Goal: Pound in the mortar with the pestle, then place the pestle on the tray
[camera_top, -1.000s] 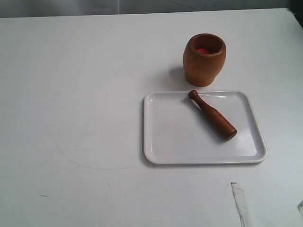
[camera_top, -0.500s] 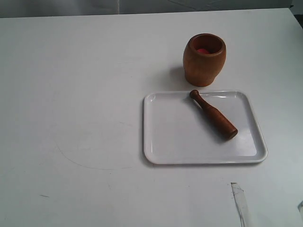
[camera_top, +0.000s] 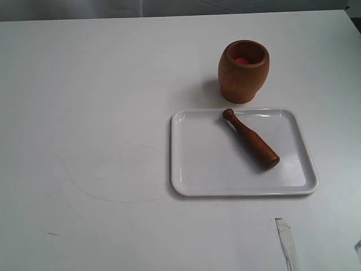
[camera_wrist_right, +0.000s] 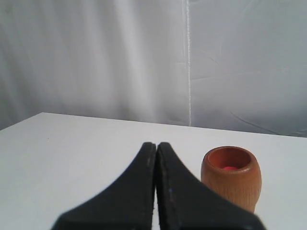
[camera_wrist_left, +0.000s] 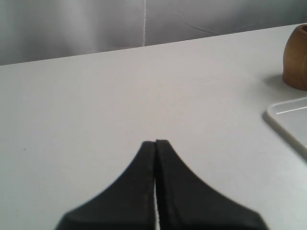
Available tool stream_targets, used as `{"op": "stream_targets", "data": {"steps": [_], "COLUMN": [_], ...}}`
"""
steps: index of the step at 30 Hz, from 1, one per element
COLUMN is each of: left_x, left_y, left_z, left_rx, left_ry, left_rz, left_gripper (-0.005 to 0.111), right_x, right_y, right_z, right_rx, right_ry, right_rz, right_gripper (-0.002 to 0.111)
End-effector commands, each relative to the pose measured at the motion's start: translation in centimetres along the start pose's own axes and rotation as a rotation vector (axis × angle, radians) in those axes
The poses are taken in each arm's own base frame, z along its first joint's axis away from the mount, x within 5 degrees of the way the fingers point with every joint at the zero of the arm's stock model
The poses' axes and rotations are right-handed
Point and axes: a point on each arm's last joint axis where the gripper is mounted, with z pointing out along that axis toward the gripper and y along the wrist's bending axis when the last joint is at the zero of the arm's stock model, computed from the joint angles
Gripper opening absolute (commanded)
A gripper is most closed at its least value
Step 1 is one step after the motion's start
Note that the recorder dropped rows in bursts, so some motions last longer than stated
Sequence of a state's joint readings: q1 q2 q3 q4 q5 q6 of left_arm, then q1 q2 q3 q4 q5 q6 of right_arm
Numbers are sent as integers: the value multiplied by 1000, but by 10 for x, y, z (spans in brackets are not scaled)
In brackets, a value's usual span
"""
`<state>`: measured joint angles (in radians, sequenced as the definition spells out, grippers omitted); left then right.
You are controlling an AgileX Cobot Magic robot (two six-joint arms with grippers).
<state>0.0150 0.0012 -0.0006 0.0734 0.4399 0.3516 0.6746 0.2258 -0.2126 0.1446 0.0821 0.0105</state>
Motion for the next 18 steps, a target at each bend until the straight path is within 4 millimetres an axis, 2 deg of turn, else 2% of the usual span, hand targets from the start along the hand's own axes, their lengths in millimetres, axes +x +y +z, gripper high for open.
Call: {"op": "stream_targets", "data": {"steps": [1, 8, 13, 15, 18], "left_x": [0, 0, 0, 0, 0], "left_y": [-1, -1, -1, -1, -1], "left_z": [0, 0, 0, 0, 0], "left_rx": [8, 8, 8, 8, 8], "left_ry": [-7, -7, -7, -7, -7], "left_rz": [-12, -12, -12, -12, -12], "left_gripper": [0, 0, 0, 0, 0], "right_x": [1, -2, -2, 0, 16], "right_y": [-2, -10, -14, -16, -22], "right_z": [-9, -26, -33, -33, -29], "right_rx": [26, 195, 314, 357, 404], "right_ry": [-22, -98, -124, -117, -102], "right_rz": [-31, -178, -194, -194, -194], "right_gripper": [0, 0, 0, 0, 0]}}
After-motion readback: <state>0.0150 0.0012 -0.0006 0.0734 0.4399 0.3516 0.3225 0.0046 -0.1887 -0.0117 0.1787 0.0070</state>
